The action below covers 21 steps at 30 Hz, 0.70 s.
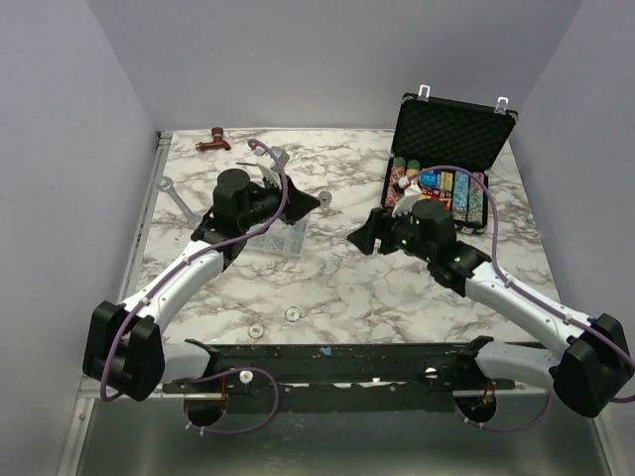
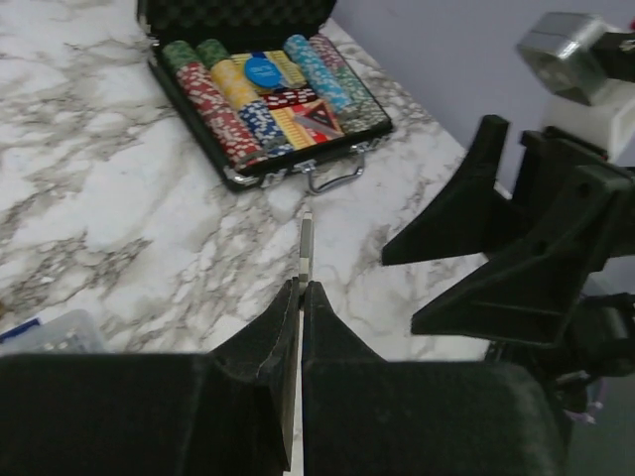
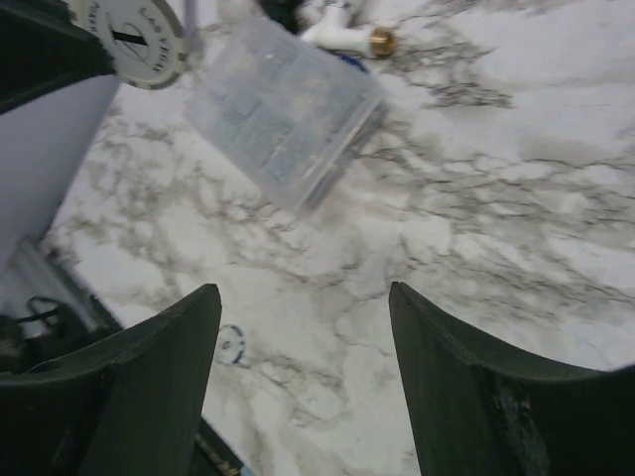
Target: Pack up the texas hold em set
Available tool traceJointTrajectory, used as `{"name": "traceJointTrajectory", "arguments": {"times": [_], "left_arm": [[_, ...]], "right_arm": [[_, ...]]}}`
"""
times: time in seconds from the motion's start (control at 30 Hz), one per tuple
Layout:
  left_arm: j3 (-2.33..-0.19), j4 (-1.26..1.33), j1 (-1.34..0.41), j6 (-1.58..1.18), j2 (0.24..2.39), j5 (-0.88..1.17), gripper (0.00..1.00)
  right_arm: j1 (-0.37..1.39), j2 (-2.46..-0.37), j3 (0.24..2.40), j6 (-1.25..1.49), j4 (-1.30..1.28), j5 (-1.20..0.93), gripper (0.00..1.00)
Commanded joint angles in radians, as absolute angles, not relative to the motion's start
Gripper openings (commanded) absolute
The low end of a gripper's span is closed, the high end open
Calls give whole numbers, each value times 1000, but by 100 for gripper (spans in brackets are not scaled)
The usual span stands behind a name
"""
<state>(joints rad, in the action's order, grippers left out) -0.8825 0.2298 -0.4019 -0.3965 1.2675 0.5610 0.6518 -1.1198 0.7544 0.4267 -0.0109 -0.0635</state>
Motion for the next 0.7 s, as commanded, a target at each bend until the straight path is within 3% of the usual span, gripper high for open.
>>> {"name": "traceJointTrajectory", "arguments": {"times": [0.0,0.17,0.3,0.67], "left_arm": [[-898,336,-454,-568,1250,716,0],[-893,294,-510,-591,1200,711,0],[-919,261,-514,-629,1219,772,0],[-910,339,-517,-708,1243,850,0]], "right_arm": [[607,-1162,806,547,124,-469,73],[424,-1242,762,761,443,-811,72],[389,-1259,729,848,650,-1005,70],[353,-1340,694,1070,989,-1080,55]]}}
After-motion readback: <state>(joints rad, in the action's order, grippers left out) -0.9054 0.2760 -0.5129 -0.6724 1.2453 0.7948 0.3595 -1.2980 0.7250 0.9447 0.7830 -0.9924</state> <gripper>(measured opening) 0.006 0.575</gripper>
